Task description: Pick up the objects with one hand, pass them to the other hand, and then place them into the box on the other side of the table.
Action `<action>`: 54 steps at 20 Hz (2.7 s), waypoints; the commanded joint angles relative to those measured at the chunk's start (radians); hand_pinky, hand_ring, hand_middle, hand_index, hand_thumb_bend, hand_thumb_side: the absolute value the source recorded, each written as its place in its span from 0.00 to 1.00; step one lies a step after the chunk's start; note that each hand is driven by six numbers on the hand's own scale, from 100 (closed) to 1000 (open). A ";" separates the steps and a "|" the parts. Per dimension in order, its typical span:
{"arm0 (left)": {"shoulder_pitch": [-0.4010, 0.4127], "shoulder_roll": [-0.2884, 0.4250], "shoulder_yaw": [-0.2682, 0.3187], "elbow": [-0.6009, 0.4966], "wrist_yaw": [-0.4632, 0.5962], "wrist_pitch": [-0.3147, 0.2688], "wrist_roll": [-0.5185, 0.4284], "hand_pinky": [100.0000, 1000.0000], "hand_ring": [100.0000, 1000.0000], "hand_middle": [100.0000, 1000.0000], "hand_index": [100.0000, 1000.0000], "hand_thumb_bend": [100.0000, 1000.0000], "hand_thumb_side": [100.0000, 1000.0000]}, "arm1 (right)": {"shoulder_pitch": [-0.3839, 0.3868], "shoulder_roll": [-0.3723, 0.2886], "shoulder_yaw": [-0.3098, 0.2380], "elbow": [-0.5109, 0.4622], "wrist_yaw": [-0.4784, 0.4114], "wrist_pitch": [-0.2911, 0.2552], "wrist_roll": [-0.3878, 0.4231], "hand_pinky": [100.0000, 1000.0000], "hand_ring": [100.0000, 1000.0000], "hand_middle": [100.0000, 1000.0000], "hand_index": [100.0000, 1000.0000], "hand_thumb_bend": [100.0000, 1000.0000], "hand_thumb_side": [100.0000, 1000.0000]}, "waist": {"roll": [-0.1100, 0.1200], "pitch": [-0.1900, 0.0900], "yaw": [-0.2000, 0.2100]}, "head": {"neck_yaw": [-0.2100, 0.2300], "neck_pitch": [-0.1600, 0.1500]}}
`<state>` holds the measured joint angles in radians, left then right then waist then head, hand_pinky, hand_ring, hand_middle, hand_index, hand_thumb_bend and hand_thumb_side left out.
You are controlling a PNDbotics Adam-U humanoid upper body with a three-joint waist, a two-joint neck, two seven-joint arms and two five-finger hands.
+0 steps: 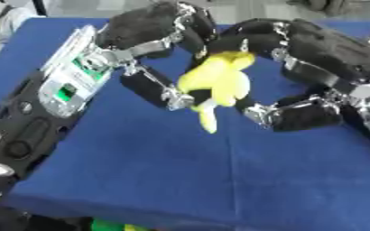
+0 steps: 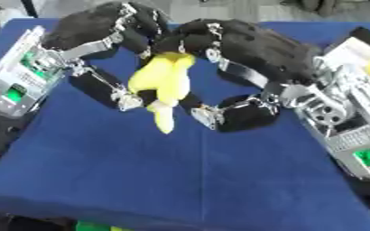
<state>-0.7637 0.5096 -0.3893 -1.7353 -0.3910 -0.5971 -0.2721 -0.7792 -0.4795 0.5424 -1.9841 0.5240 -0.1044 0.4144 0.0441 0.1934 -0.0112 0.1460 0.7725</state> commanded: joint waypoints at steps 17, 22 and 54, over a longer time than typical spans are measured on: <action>-0.038 -0.015 0.006 -0.035 0.062 0.009 -0.036 0.64 0.32 0.26 0.29 0.00 0.20 | -0.012 0.025 0.002 -0.016 0.085 -0.013 -0.094 0.78 0.76 0.50 0.54 0.00 0.00 | 0.000 -0.012 0.007 | -0.014 -0.003; -0.041 -0.019 0.006 -0.039 0.079 0.014 -0.046 0.65 0.33 0.26 0.29 0.00 0.20 | -0.009 0.026 0.001 -0.016 0.092 -0.013 -0.146 0.76 0.72 0.42 0.42 0.00 0.00 | -0.002 -0.012 0.008 | -0.016 -0.003; -0.051 0.016 0.030 -0.092 0.024 -0.024 -0.087 0.64 0.33 0.25 0.32 0.09 0.07 | 0.030 -0.014 -0.010 0.039 0.110 -0.018 -0.204 0.74 0.72 0.42 0.29 0.00 0.00 | 0.002 -0.014 0.002 | -0.028 -0.003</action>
<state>-0.7930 0.4975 -0.3708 -1.8104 -0.3613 -0.6125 -0.3557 -0.7383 -0.4721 0.5484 -1.9406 0.6268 -0.1224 0.2182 0.0470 0.1942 -0.0086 0.1205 0.7725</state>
